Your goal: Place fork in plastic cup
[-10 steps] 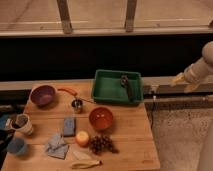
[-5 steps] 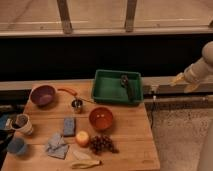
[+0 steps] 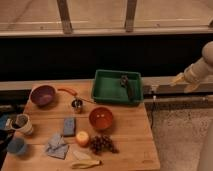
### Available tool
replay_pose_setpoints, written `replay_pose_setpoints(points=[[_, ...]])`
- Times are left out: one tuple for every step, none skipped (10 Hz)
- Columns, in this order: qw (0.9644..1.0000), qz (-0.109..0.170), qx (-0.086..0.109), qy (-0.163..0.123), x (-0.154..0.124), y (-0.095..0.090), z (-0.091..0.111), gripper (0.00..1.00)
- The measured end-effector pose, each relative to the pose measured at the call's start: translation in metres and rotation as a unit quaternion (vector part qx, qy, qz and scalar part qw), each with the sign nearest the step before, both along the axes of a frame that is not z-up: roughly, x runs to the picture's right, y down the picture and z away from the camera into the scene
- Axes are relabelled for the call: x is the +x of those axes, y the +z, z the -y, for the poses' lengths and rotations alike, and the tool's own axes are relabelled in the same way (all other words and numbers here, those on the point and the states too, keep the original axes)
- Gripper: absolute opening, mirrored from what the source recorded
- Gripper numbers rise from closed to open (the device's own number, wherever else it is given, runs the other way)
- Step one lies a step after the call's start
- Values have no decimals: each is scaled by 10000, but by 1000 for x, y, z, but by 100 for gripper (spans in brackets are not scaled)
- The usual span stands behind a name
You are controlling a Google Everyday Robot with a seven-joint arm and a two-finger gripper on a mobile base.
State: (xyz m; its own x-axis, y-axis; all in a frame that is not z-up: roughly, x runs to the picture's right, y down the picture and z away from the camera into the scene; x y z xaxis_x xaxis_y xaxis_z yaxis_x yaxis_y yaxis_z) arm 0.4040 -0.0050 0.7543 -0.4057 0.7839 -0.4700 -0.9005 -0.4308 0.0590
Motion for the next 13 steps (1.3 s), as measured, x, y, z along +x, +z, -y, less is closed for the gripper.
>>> replay_pose_setpoints(points=[[10000,0,0,0,0,0,0,51],[10000,0,0,0,0,0,0,51],[10000,0,0,0,0,0,0,51],[10000,0,0,1,0,0,0,51],[10000,2,1,5,0,0,0,51],[10000,2,-1,5,0,0,0,51],[10000,2,-1,5,0,0,0,51],[10000,2,-1,5,0,0,0,51],[10000,2,-1,5,0,0,0,51],[10000,5,13,-4,-1,0,0,51],[9999,53,141,-85,-3,-1,3,51],[9991,99,350,-227,-6,-4,11,51],[9973,102,622,-382,-9,-9,22,51]])
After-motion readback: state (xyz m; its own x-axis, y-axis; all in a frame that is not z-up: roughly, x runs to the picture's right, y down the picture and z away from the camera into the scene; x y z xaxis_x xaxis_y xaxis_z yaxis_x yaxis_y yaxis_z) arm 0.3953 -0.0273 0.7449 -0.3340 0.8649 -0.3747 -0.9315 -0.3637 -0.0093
